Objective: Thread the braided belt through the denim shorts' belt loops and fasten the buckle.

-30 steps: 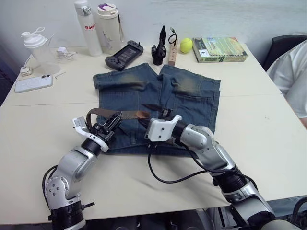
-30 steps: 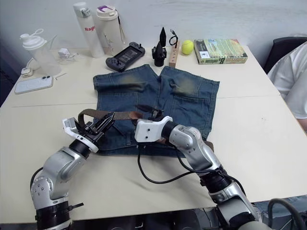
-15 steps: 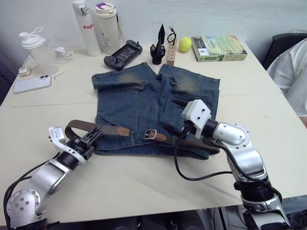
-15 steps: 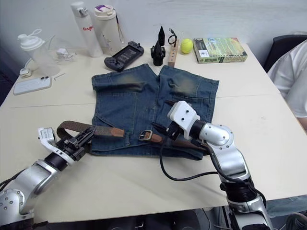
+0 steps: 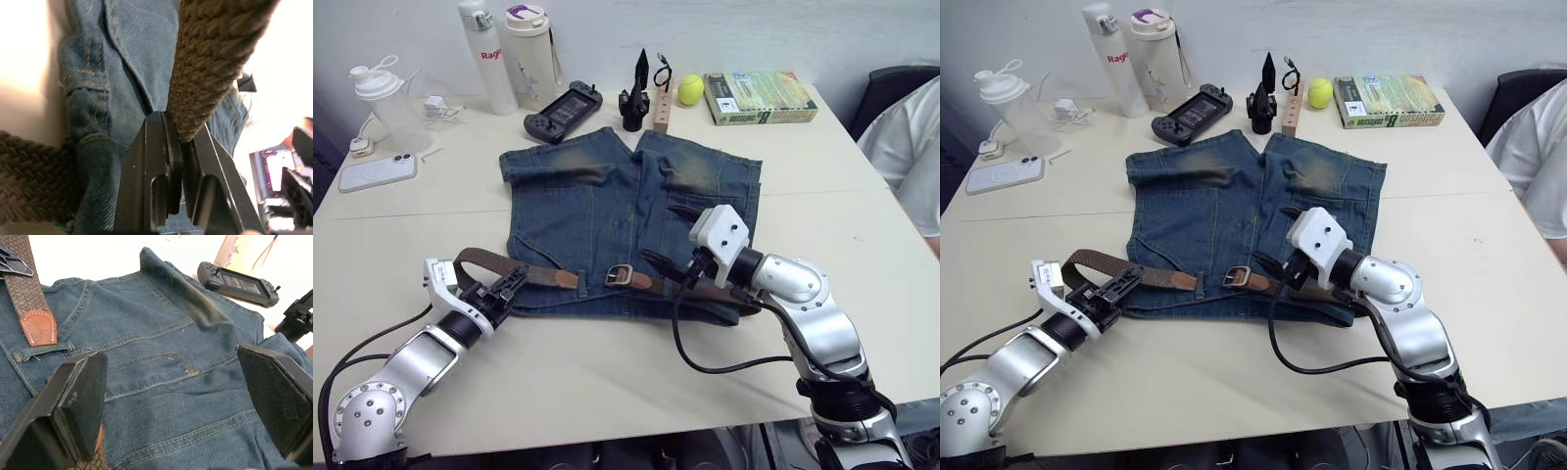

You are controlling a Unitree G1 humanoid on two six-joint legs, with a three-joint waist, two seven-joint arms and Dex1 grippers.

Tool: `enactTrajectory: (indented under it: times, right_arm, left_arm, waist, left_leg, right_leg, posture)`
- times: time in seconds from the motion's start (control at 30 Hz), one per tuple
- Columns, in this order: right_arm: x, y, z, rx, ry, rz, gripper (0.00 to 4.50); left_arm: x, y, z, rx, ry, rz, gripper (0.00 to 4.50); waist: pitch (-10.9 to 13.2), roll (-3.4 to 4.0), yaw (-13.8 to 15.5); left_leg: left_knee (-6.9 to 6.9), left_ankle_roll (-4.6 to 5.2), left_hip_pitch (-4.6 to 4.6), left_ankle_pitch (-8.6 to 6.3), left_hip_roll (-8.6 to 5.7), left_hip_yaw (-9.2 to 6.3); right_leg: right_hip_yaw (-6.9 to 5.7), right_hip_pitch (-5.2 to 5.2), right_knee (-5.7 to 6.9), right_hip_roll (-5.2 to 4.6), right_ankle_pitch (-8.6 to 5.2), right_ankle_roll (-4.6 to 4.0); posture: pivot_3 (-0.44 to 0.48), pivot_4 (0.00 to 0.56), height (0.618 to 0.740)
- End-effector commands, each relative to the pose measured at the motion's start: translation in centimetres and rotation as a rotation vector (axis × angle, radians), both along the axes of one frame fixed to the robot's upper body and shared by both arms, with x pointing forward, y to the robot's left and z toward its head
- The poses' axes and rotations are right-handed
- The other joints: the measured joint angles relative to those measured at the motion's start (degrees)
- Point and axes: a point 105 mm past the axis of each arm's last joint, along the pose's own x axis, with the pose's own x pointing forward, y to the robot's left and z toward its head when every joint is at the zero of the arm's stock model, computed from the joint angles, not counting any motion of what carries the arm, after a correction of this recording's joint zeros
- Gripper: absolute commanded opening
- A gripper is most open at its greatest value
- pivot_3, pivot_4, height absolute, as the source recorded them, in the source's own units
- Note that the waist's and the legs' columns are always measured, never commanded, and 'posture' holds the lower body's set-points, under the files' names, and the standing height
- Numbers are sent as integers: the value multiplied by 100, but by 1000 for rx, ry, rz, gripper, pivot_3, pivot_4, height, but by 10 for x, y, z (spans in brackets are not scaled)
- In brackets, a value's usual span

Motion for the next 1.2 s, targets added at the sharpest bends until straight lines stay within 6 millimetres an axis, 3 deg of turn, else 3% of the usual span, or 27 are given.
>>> enactTrajectory:
  times: [0.03, 0.43, 0.73, 1.2]
  right_arm:
    - [-7, 1, 12, 20, -48, 12, 4468]
    - [-7, 4, 10, 23, -48, 18, 4468]
    - [-8, 4, 12, 31, -51, 20, 4468]
    - [-9, 5, 12, 35, -51, 25, 4468]
  left_arm:
    - [-4, -8, 9, 32, -41, -38, 0]
    - [-8, -20, 16, 72, -55, -65, 0]
    - [-10, -4, 11, 79, -21, -3, 0]
    - [-7, -9, 25, 141, -54, 16, 0]
  waist:
    - [0, 0, 0]
    - [2, 3, 2]
    - [2, 4, 1]
    - [3, 5, 2]
  left_leg:
    - [0, 0, 0, 0, 0, 0]
    - [0, 0, 0, 0, 0, 0]
    - [0, 0, 0, 0, 1, 0]
    - [0, -1, 0, 1, 1, 0]
  right_leg:
    - [0, 0, 0, -1, 0, 0]
    - [0, 0, 1, -3, 0, 0]
    - [0, 0, 2, -1, 0, 0]
    - [0, 0, 2, -2, 0, 0]
  posture:
    - [0, 150, 720]
    - [0, 150, 720]
    - [0, 150, 720]
    - [0, 150, 720]
